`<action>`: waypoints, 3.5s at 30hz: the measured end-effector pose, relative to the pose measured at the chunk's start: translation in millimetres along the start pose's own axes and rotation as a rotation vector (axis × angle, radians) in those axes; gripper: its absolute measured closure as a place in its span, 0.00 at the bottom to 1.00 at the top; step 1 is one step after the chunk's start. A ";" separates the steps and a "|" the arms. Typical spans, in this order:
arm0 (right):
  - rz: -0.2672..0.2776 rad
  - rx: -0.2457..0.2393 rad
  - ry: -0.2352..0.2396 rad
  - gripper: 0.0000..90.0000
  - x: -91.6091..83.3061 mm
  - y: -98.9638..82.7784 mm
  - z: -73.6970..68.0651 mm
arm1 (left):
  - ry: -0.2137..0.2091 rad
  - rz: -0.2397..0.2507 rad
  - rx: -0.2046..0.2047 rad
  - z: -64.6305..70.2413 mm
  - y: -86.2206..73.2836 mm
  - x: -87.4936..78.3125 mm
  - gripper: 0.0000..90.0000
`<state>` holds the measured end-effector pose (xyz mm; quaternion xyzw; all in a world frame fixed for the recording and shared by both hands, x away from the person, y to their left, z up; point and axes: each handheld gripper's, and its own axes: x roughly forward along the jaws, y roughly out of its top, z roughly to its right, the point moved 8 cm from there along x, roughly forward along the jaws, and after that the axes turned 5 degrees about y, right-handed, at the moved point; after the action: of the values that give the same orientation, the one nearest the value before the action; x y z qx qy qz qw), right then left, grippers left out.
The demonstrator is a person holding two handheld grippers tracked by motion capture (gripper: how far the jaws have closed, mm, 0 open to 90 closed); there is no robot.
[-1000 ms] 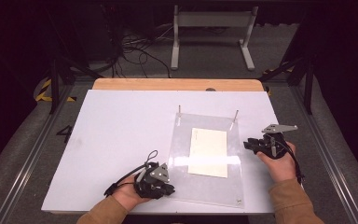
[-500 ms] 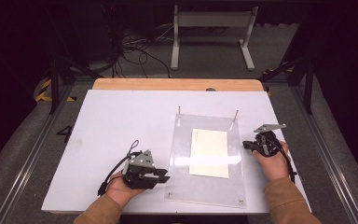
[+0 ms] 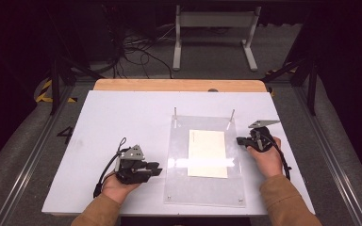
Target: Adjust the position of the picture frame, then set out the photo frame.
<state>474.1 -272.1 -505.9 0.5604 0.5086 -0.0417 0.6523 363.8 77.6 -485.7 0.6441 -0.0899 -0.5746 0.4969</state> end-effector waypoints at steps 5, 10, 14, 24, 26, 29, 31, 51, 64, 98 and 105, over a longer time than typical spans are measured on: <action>0.001 -0.007 0.010 1.00 8.4 7.5 -4.1 | 0.007 0.000 0.008 -1.7 -0.3 -0.1 0.78; 0.007 -0.006 0.017 1.00 8.7 7.3 -5.1 | 0.032 0.011 0.008 -5.3 0.0 -2.1 0.76; 0.022 -0.012 0.019 0.92 -4.1 11.6 -9.7 | 0.062 0.051 0.015 -8.4 3.0 -8.2 0.63; 0.154 -0.118 0.073 0.66 -36.5 27.4 -32.0 | 0.158 0.113 0.001 -28.8 4.6 -17.7 0.35; 0.189 -0.119 0.072 0.63 -40.6 30.7 -31.4 | 0.169 0.125 0.002 -32.5 5.1 -16.9 0.32; 0.207 -0.129 0.067 0.60 -41.9 33.8 -32.1 | 0.181 0.149 -0.014 -34.8 6.1 -19.1 0.28; 0.216 -0.134 0.064 0.59 -40.6 36.3 -31.8 | 0.184 0.171 -0.023 -36.3 7.6 -21.7 0.27; 0.347 -0.136 -0.027 0.55 -12.5 74.0 -2.4 | 0.241 0.245 -0.038 -34.5 -3.8 -36.2 0.25; 0.310 -0.121 -0.097 0.73 20.8 87.1 18.8 | 0.243 0.247 -0.044 -31.5 -8.0 -38.2 0.26; 0.329 0.011 -0.071 0.95 38.1 87.9 36.6 | 0.211 0.247 -0.019 -26.6 -7.3 -32.5 0.27; 0.345 0.063 -0.024 0.96 41.4 91.0 42.7 | 0.213 0.252 -0.005 -25.3 -6.1 -32.3 0.25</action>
<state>577.1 -250.2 -478.8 0.6591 0.3955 0.0483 0.6379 371.7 116.3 -473.1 0.6836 -0.1154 -0.4365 0.5734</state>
